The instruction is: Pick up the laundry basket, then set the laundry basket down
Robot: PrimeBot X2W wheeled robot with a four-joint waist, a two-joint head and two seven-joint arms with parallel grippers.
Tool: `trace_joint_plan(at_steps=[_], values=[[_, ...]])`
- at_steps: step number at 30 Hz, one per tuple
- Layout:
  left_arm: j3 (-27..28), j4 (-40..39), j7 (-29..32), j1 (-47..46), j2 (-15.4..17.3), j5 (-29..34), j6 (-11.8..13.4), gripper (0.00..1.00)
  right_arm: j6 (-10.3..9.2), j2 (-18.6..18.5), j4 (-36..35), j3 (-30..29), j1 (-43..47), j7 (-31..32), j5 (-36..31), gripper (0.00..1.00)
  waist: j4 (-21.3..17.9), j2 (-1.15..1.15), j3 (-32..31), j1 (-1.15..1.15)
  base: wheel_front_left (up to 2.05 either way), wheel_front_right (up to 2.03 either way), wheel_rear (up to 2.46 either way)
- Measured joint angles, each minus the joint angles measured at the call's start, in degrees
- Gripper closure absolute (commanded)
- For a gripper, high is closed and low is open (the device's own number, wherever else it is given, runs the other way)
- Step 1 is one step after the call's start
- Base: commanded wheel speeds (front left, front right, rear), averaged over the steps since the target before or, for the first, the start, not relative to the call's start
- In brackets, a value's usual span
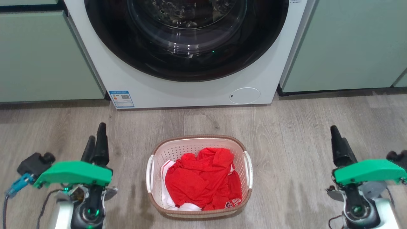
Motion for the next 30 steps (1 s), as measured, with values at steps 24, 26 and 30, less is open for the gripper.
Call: trace_joint_plan(at_steps=[24,26,30], values=[[-18.3,2.7,-3.8,-4.5,7.9,15.2,10.3,0.0,0.0,-0.1,1.4,6.2,-1.6,-4.0,-21.5,0.0,0.2,0.0,0.0,0.0,0.0,0.0,0.0],[-19.1,2.9,-4.2,-4.8,7.9,15.3,9.8,0.0,0.0,-0.1,2.0,6.2,-2.1,-4.3,-22.5,0.0,0.2,0.0,0.1,0.0,0.0,0.0,0.0],[-20.5,3.8,-4.8,-4.8,7.9,15.5,6.6,0.0,0.0,-0.2,3.0,6.8,-2.6,-4.9,-24.9,0.0,0.1,0.0,0.0,0.0,0.0,0.0,0.0]])
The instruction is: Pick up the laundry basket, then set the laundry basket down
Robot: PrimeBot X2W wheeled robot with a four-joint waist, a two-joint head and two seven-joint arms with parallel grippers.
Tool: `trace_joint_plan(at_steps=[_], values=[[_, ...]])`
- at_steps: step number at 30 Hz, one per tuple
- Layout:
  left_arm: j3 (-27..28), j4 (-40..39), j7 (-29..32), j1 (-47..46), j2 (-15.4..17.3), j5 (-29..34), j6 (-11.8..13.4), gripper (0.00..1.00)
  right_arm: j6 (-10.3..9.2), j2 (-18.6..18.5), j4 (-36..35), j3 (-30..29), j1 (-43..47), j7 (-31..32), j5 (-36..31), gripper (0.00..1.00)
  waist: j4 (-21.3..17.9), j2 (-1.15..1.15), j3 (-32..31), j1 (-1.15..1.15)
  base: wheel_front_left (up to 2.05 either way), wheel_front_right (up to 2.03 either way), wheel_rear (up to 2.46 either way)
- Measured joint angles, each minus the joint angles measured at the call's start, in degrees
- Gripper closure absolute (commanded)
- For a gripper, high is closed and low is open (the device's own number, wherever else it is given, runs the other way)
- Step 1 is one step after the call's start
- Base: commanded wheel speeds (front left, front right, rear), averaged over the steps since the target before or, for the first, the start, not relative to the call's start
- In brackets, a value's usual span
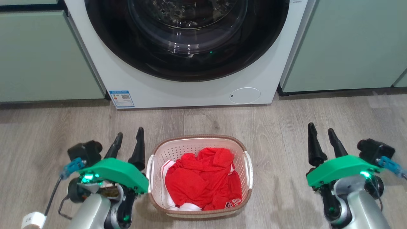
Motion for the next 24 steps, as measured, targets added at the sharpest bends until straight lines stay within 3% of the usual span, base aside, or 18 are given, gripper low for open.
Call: trace_joint_plan(at_steps=[8,11,24], values=[[0.1,2.3,-1.5,0.0,-0.5,3.2,-2.0,0.0,0.01,-0.1,1.5,1.6,-0.7,-1.2,-5.5,0.0,0.0,0.0,-0.2,0.0,0.0,0.0,0.0],[-0.3,4.3,-2.0,0.0,-1.2,2.0,-6.5,0.0,0.01,-0.1,1.7,2.2,-1.1,-1.7,-7.1,0.0,-0.1,0.0,-0.4,0.0,0.0,0.0,0.0],[0.3,12.4,-3.6,-0.1,-3.9,4.3,-9.9,0.0,0.01,-0.2,5.2,4.8,-1.3,-3.8,-12.5,0.0,0.3,0.0,-0.8,0.0,0.0,0.0,0.0]])
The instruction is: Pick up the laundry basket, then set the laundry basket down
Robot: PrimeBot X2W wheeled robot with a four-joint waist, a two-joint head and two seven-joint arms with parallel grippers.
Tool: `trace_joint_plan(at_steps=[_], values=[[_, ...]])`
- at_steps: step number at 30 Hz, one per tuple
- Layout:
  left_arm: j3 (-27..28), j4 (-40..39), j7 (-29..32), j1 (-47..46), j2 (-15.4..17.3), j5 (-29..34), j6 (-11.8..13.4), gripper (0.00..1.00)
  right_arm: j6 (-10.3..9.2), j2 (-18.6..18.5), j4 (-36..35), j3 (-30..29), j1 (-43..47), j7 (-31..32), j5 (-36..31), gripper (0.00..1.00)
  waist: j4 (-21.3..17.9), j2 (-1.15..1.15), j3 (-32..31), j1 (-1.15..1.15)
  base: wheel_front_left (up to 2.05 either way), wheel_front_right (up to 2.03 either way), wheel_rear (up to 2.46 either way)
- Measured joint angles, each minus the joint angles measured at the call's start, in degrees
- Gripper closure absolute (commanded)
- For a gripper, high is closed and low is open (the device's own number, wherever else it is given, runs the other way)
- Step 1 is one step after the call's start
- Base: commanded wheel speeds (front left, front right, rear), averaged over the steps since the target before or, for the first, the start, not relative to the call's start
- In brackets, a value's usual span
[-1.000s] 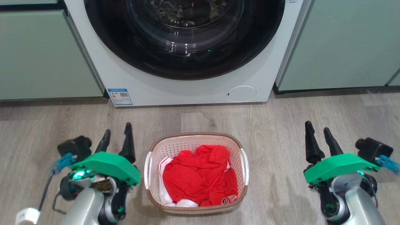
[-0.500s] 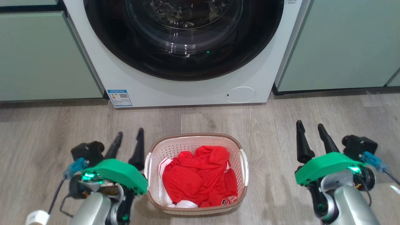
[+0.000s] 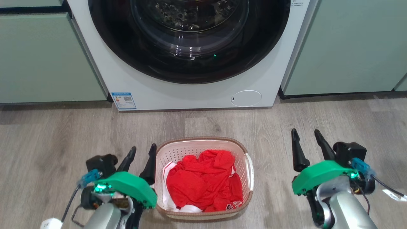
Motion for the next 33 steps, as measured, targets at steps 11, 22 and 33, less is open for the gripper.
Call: trace_joint_plan(at_steps=[11,22,33], values=[[5.3,-10.0,-2.0,-1.4,-2.2,11.3,1.2,0.0,0.0,-0.1,-4.6,0.2,-1.4,-1.8,-3.2,0.0,0.6,0.0,0.6,0.0,0.0,0.0,0.0],[9.4,-18.4,-4.0,2.6,-4.0,21.3,0.5,0.0,0.0,-0.2,-8.3,0.2,-1.1,-3.8,-7.7,0.0,0.9,0.0,0.7,0.0,0.0,0.0,0.0],[6.0,-9.4,-4.9,3.3,-4.1,18.3,-0.4,0.0,0.0,-0.2,-4.2,0.1,-0.4,-4.3,-9.8,0.0,0.8,0.0,0.3,0.0,0.0,0.0,0.0]])
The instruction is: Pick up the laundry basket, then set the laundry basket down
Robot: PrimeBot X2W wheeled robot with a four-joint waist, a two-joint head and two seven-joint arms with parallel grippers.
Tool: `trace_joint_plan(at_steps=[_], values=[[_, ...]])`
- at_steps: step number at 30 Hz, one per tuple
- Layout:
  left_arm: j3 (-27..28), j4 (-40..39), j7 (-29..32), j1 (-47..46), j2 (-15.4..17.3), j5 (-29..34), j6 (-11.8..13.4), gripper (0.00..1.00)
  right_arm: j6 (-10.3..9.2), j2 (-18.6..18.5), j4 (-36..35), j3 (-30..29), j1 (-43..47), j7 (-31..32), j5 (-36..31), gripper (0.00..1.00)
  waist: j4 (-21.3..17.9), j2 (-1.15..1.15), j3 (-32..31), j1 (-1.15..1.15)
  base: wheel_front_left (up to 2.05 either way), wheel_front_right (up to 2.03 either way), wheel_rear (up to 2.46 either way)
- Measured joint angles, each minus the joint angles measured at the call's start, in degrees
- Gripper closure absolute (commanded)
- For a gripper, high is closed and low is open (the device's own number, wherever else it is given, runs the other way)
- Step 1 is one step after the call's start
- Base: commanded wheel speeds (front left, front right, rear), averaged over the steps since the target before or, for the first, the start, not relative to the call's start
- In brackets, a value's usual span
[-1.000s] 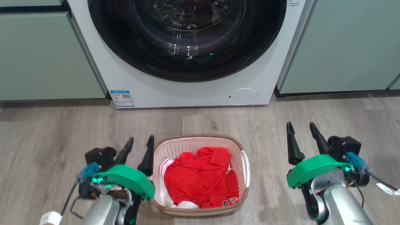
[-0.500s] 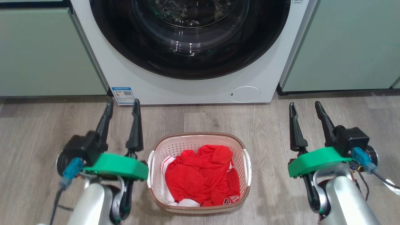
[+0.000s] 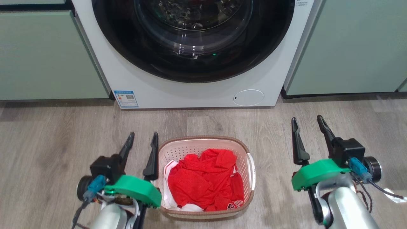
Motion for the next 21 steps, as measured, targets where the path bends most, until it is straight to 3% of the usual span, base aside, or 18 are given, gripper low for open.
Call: trace_joint_plan(at_steps=[21], values=[[-0.1,1.5,0.0,-0.2,-0.1,-0.9,0.3,0.0,0.0,0.0,1.0,-0.1,0.0,0.0,0.3,0.0,0.0,0.0,0.5,0.0,0.0,0.0,0.0]])
